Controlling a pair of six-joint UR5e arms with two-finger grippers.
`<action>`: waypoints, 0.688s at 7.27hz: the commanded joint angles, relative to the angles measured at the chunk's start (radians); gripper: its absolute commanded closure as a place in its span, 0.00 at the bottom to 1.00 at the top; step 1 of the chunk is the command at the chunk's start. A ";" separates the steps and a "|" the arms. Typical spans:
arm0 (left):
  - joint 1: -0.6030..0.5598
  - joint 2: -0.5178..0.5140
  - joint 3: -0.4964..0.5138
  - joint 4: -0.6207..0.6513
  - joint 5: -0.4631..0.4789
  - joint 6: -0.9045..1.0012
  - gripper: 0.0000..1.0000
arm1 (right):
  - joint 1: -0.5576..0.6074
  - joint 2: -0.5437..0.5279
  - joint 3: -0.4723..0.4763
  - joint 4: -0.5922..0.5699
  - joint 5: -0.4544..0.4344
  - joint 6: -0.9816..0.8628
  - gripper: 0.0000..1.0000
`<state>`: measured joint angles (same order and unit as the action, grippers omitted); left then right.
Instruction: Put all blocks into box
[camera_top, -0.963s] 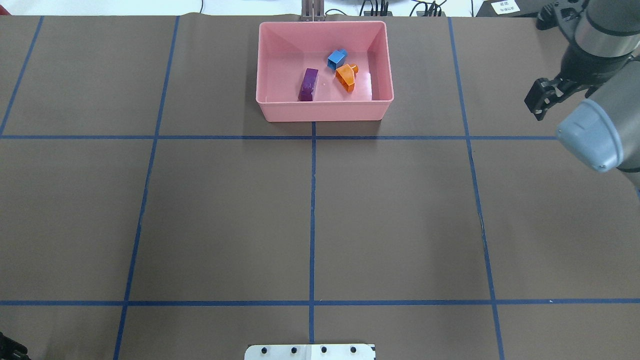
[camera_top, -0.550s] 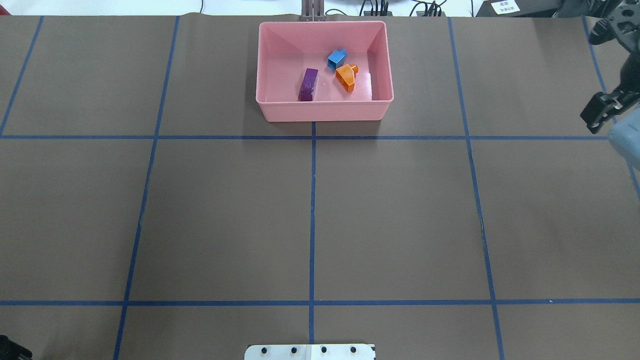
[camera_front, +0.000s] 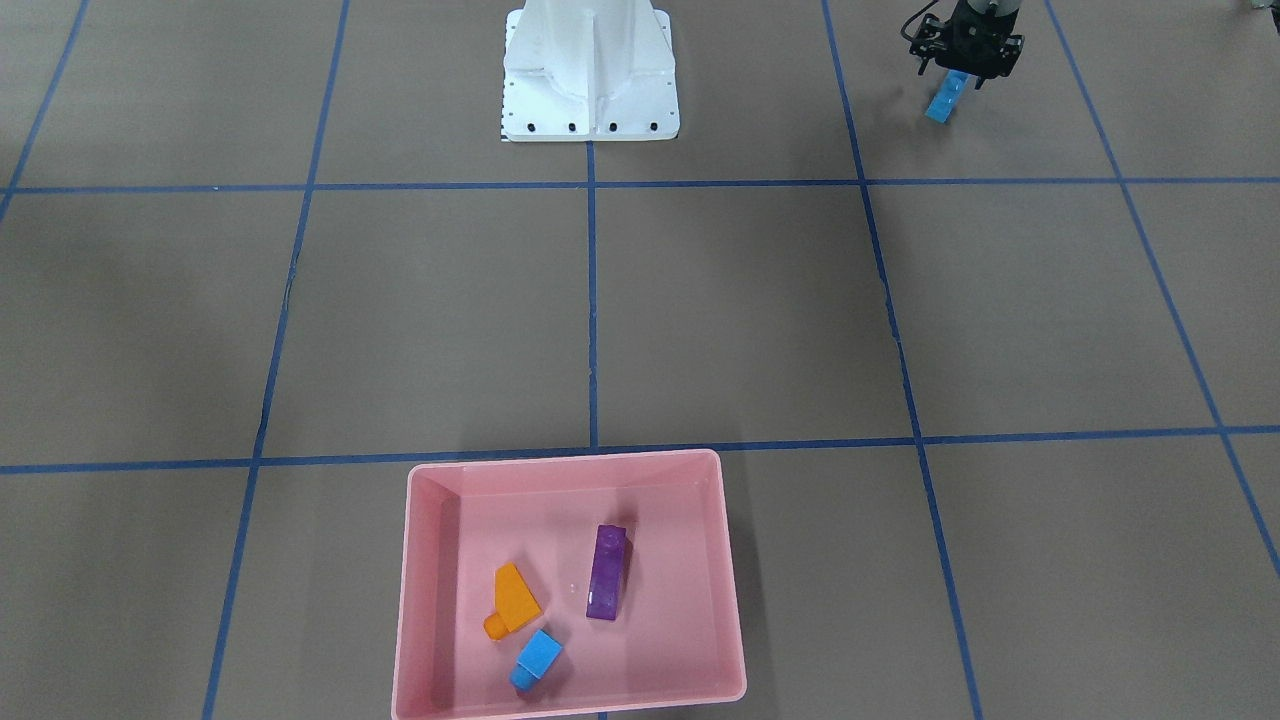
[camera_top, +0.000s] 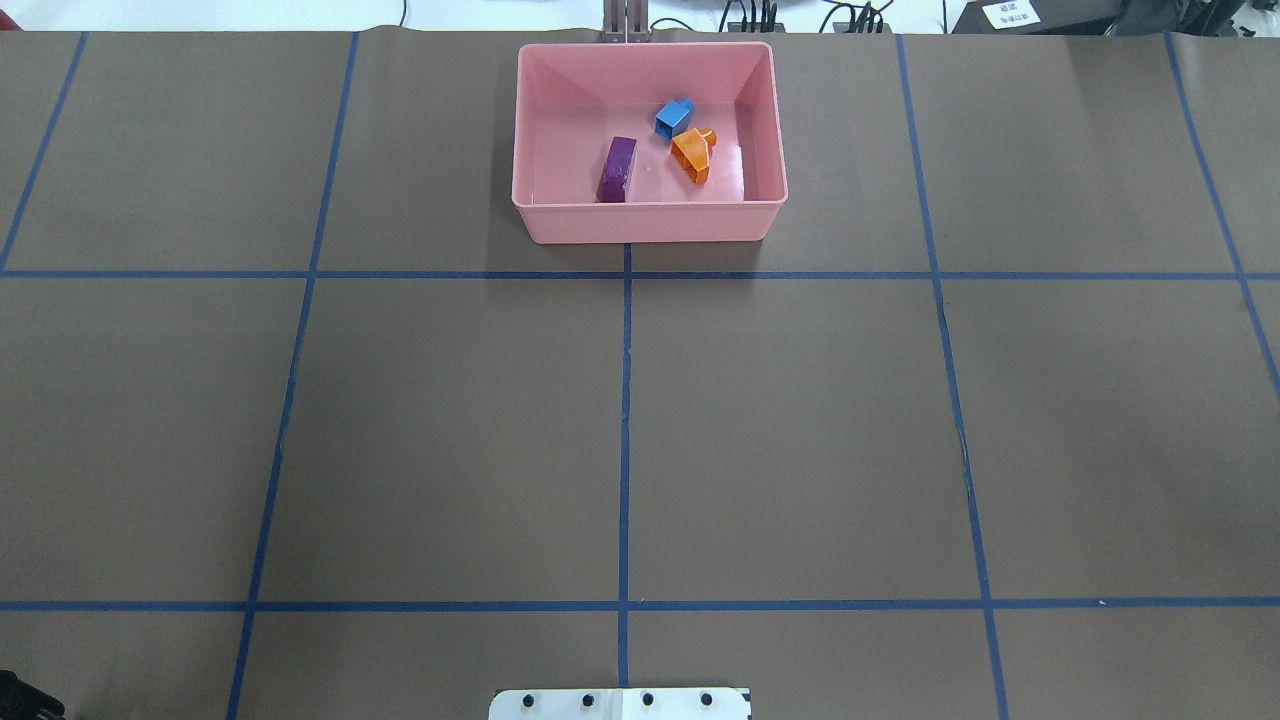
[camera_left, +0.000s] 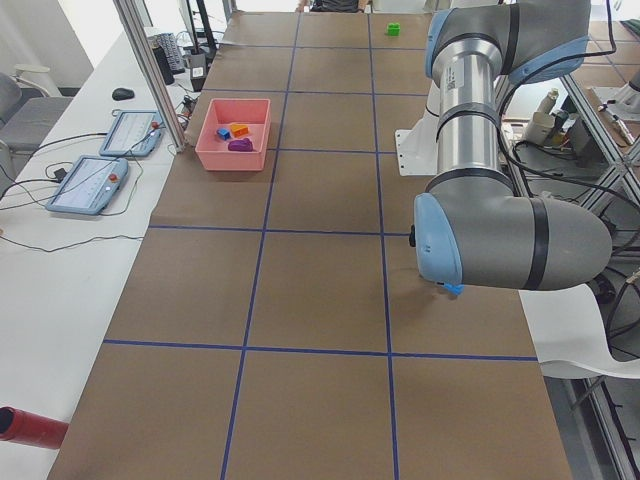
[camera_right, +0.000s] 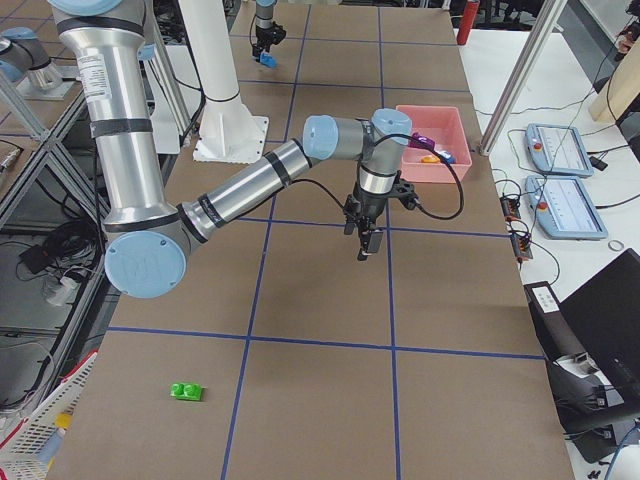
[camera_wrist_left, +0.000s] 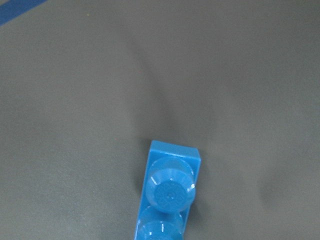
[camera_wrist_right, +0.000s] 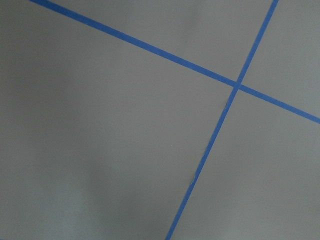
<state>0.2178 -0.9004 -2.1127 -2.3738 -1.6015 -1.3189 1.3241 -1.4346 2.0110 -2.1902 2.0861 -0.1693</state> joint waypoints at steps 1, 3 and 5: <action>-0.001 0.001 0.016 -0.018 0.000 0.001 0.36 | 0.041 -0.041 0.000 0.001 0.020 -0.065 0.00; 0.003 0.001 0.014 -0.021 0.000 0.006 1.00 | 0.078 -0.067 -0.004 0.001 0.022 -0.125 0.00; -0.003 0.035 -0.015 -0.097 0.003 0.001 1.00 | 0.157 -0.122 -0.008 0.001 0.022 -0.250 0.00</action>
<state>0.2189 -0.8901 -2.1075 -2.4217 -1.6001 -1.3150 1.4320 -1.5173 2.0051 -2.1897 2.1073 -0.3386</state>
